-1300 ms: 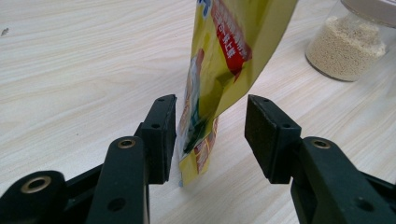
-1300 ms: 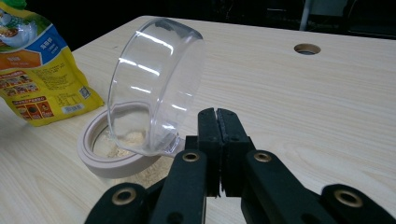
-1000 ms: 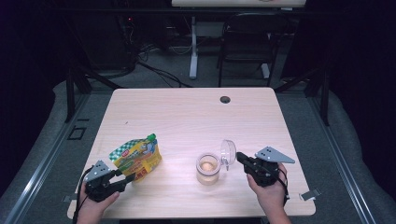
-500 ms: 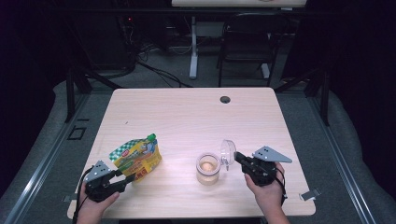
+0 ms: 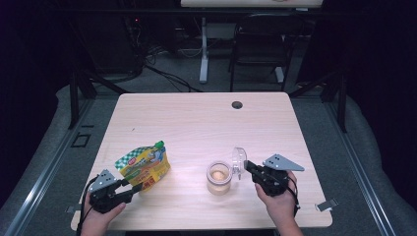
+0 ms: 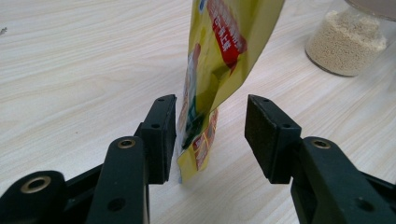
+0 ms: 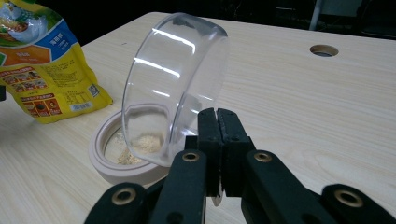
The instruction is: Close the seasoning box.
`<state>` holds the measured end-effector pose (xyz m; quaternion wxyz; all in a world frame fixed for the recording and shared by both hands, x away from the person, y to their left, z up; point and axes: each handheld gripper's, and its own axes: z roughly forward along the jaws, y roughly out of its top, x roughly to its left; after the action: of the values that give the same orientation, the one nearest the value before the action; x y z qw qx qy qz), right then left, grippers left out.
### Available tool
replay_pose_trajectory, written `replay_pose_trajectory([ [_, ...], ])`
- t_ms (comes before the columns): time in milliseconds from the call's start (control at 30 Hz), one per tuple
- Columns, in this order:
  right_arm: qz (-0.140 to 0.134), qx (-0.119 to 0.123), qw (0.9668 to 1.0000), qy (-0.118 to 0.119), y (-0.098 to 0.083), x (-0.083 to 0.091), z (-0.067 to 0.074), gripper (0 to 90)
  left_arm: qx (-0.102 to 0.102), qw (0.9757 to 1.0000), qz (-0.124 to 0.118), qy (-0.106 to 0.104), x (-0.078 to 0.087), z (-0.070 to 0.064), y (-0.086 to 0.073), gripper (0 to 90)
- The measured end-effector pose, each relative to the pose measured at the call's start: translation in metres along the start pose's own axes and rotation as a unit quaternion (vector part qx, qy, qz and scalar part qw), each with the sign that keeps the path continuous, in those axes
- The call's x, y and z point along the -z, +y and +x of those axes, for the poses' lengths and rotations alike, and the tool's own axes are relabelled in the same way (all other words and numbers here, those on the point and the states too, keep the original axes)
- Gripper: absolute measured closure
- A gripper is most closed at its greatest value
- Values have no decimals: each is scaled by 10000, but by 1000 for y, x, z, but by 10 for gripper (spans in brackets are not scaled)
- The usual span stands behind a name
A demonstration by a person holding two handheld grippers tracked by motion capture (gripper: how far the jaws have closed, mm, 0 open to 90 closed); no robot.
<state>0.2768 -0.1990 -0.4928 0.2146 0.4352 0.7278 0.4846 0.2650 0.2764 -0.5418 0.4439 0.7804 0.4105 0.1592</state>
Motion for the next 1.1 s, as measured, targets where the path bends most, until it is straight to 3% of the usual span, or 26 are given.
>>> replay_pose_trajectory([
  [433, 54, 102, 9999, 129, 0, -6, 10, 882, -17, 10000, 12, -3, 0, 0, 0, 538],
  [767, 183, 340, 9989, 259, -3, -14, 20, 880, -13, 10000, 7, -12, 0, 0, 0, 537],
  [1100, 188, 357, 9988, 291, -3, -14, 22, 878, 0, 10000, -28, -19, 1, 0, 0, 527],
])
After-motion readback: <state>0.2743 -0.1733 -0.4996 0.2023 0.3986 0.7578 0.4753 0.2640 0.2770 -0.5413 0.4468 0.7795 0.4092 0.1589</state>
